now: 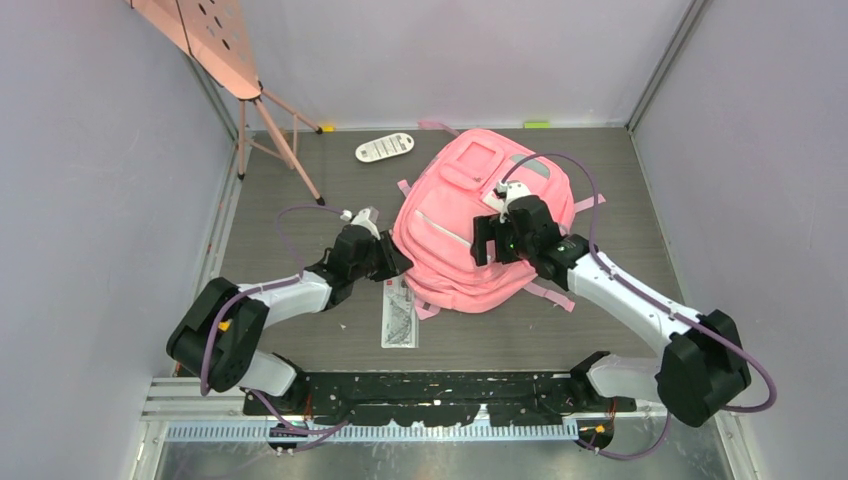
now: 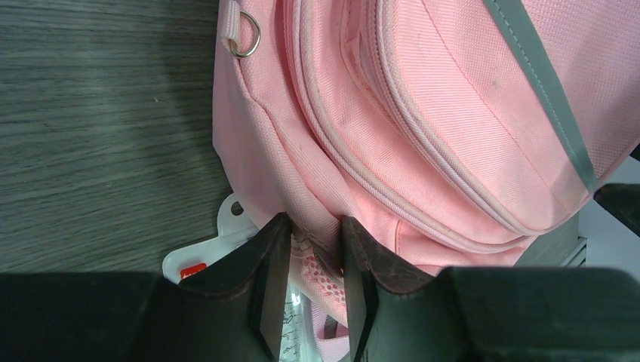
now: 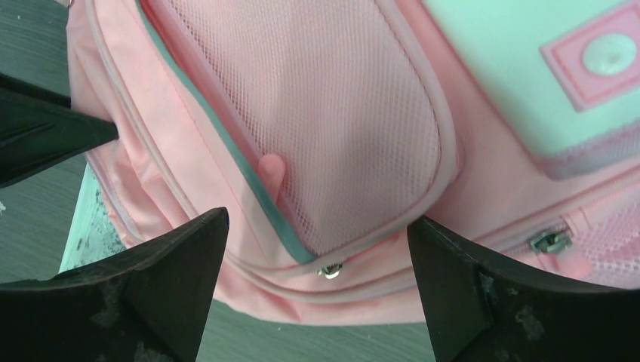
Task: Pack the student bag
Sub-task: Unzip the student bag at the center of the board.
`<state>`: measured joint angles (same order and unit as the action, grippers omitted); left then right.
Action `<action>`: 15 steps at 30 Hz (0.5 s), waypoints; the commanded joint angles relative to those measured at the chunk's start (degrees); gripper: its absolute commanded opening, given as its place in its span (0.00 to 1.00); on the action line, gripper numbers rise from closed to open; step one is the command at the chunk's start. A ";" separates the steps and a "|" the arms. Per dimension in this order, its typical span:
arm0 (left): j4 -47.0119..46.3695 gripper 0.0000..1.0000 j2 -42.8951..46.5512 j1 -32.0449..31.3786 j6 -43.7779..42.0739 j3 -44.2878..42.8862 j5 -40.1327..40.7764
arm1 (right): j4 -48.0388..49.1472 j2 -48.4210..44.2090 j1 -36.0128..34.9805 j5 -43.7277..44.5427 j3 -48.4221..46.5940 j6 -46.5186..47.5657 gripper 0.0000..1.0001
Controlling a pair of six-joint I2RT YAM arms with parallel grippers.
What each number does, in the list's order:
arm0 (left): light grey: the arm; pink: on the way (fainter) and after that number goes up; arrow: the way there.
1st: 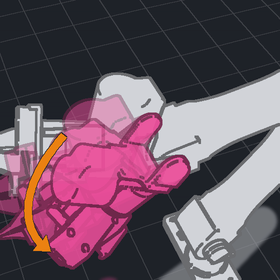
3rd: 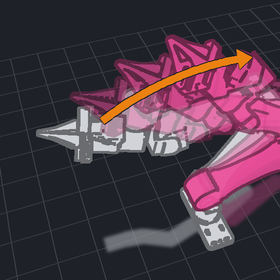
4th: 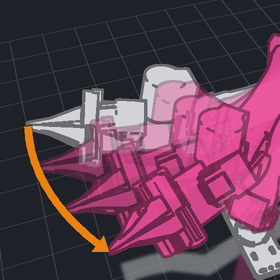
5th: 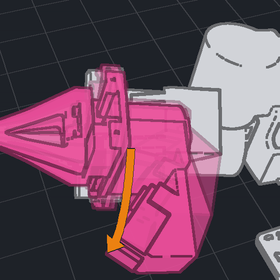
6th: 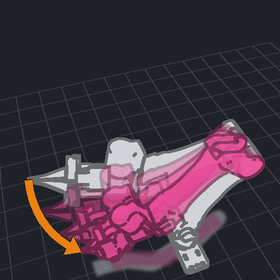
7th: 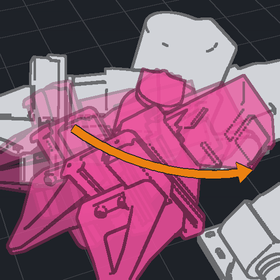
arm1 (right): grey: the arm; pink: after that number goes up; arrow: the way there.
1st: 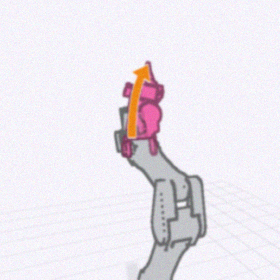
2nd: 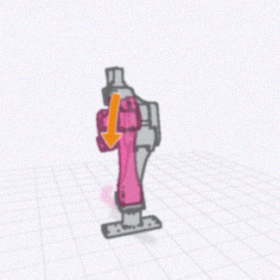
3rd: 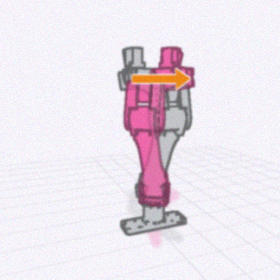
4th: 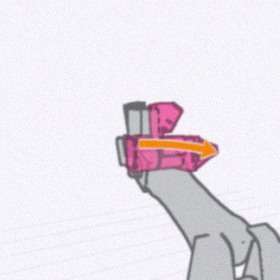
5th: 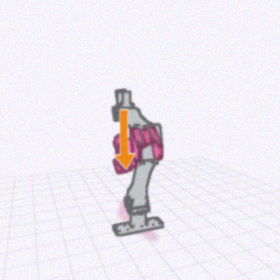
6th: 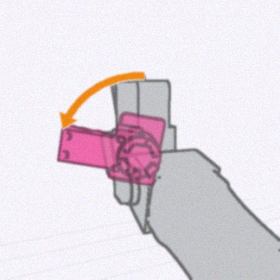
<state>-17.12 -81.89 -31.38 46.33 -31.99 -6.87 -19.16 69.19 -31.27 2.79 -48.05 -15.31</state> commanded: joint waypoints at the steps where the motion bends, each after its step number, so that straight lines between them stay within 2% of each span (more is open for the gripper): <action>1: -1.94 0.32 1.58 0.17 -0.46 0.28 1.83 | 8.93 2.75 0.58 -1.40 -2.21 3.31 0.95; 9: -1.28 0.31 1.97 0.17 -0.86 0.25 2.05 | 4.96 3.35 0.28 -7.78 -1.30 2.31 0.92; 15: -0.19 0.31 1.99 0.17 -1.65 -0.09 2.82 | -0.87 -1.55 -3.33 -9.97 0.86 -2.35 0.88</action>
<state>-16.93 -81.82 -31.38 46.09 -31.94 -6.35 -17.63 72.25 -31.20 -1.21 -48.07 -14.33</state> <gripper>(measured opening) 0.316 0.889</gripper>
